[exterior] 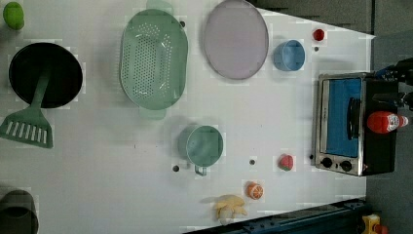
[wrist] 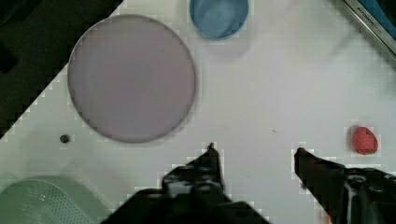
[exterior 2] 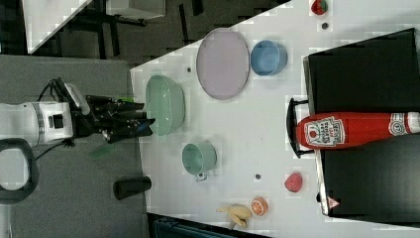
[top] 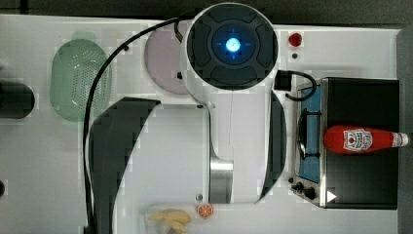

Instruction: Pick Ketchup from oven and place it on table.

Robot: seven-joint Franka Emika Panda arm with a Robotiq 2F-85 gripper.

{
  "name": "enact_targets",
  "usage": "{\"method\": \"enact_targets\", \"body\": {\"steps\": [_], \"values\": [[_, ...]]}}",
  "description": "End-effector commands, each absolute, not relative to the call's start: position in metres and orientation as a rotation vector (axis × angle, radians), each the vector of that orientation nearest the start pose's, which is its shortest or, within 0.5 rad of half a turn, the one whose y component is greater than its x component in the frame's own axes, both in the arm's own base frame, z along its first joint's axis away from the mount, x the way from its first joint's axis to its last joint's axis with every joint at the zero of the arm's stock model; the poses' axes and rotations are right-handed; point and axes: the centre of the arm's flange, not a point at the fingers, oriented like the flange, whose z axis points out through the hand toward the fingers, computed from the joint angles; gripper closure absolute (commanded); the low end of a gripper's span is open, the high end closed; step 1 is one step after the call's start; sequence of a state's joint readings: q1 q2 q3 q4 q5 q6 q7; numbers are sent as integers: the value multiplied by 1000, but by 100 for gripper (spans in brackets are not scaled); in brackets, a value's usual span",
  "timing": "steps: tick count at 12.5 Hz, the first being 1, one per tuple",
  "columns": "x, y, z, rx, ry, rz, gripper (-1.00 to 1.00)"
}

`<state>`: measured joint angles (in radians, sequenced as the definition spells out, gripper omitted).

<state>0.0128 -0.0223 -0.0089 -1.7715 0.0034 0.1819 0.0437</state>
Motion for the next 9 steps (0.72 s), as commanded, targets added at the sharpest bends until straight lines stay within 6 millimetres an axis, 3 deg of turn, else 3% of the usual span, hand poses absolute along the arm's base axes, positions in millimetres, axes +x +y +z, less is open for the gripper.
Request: {"method": "enact_targets", "body": {"steps": [1, 3, 5, 7, 9], "values": [[449, -37, 652, -2811, 1357, -55, -58], [449, -39, 652, -2808, 1361, -56, -99], [449, -57, 652, -2786, 1406, -70, -100], [451, -94, 649, -2728, 1493, -102, -100], [454, -145, 639, -2637, 1610, -131, -100]]}}
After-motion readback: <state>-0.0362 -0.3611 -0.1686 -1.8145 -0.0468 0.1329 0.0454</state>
